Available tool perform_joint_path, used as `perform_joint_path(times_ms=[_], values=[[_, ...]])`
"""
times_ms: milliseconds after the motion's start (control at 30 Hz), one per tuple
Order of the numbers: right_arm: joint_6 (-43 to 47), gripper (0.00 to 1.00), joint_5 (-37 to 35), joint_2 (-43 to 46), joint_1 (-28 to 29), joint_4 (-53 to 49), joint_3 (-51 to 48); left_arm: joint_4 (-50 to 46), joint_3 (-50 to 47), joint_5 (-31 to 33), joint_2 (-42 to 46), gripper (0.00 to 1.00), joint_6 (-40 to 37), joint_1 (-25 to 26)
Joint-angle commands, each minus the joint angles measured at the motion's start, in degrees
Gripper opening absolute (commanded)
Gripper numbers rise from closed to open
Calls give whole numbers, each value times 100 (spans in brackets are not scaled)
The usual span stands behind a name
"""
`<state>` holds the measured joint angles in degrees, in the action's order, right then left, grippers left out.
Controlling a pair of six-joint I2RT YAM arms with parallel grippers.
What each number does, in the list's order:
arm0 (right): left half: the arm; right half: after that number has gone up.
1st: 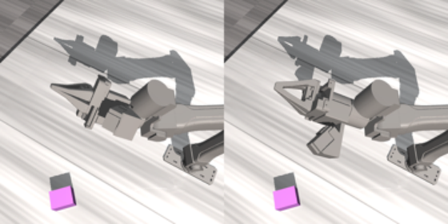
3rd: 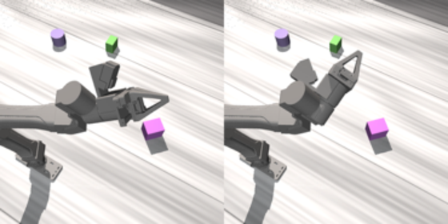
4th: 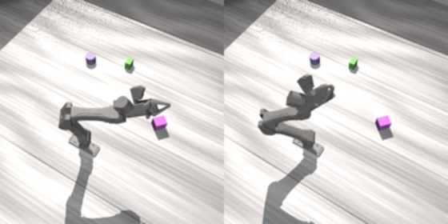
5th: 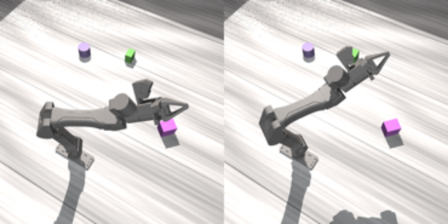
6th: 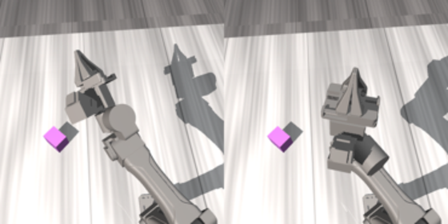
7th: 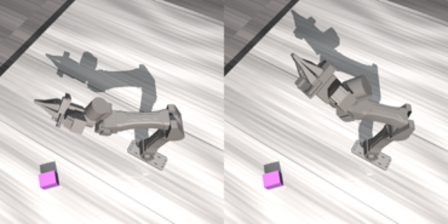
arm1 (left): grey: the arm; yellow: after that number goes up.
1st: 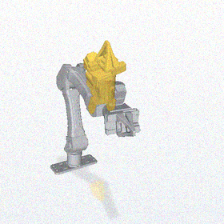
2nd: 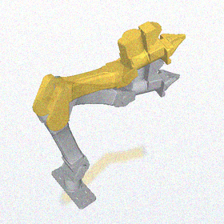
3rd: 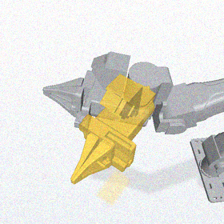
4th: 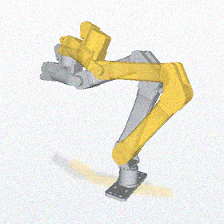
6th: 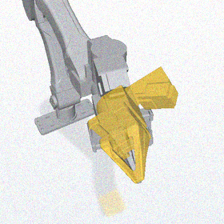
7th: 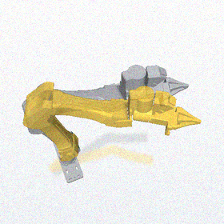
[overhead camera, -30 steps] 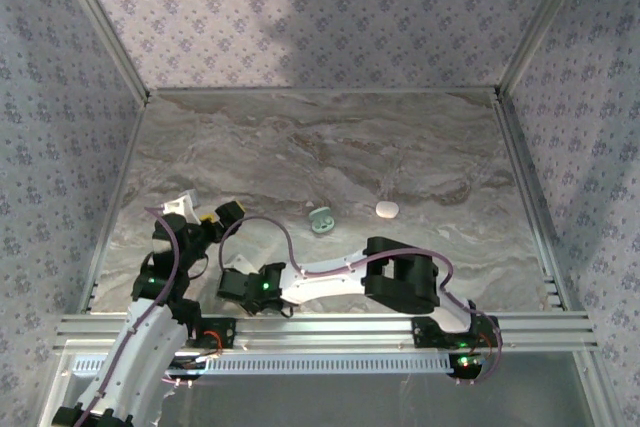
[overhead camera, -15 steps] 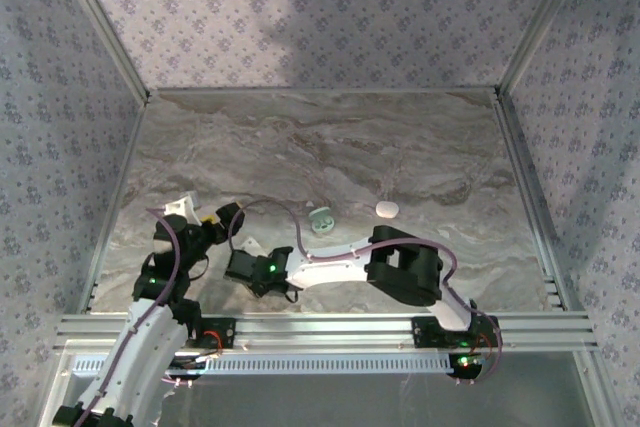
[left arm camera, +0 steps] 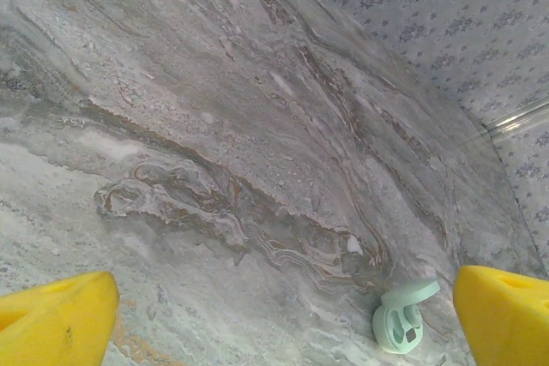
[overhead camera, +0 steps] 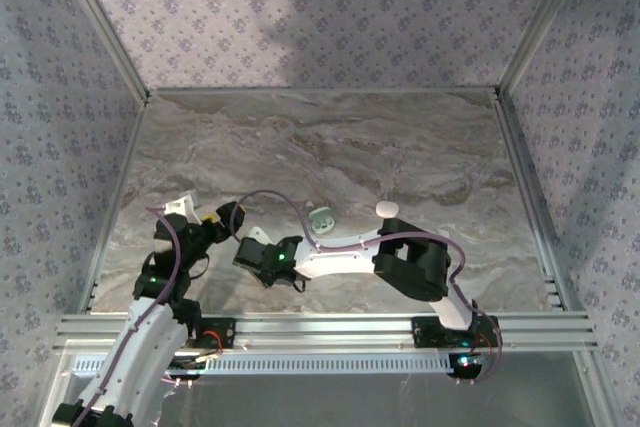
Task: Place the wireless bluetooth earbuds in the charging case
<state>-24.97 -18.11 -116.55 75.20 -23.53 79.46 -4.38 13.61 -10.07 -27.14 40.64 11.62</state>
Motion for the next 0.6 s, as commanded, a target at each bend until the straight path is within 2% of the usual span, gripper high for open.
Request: perform_joint_path(times_ms=[0,333,567], values=[[-191,62,67,427,-202,47,-224,34,-24,-213,87,100,21,-28],[-500,65,386,1495,-161,560,-1292,113,-130,-392,581,100,65,-28],[-928,63,1291,1843,-351,1388,-1977,211,-261,-533,911,100,137,-19]])
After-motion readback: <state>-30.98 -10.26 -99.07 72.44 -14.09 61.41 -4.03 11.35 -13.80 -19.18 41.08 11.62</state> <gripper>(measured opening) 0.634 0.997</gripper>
